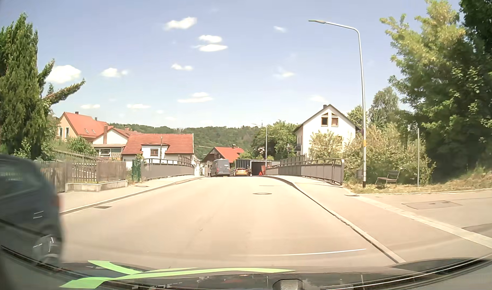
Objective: Follow the waypoints while adhering to traffic rules and regulations
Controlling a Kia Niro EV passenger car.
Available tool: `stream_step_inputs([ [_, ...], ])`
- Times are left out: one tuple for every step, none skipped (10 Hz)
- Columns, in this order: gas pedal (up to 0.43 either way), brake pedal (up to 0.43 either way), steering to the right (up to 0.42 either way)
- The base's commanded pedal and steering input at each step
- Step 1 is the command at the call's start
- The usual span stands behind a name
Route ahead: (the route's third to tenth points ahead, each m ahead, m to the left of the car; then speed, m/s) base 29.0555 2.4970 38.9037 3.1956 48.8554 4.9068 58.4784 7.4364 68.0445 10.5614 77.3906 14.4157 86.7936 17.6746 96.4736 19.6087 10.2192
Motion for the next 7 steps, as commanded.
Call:
stream_step_inputs([
  [0.0,0.0,-0.003],
  [0.0,0.0,-0.004],
  [0.0,0.0,-0.003],
  [0.0,0.0,-0.004],
  [0.0,0.012,-0.003],
  [0.0,0.043,-0.003],
  [0.0,0.049,-0.004],
])
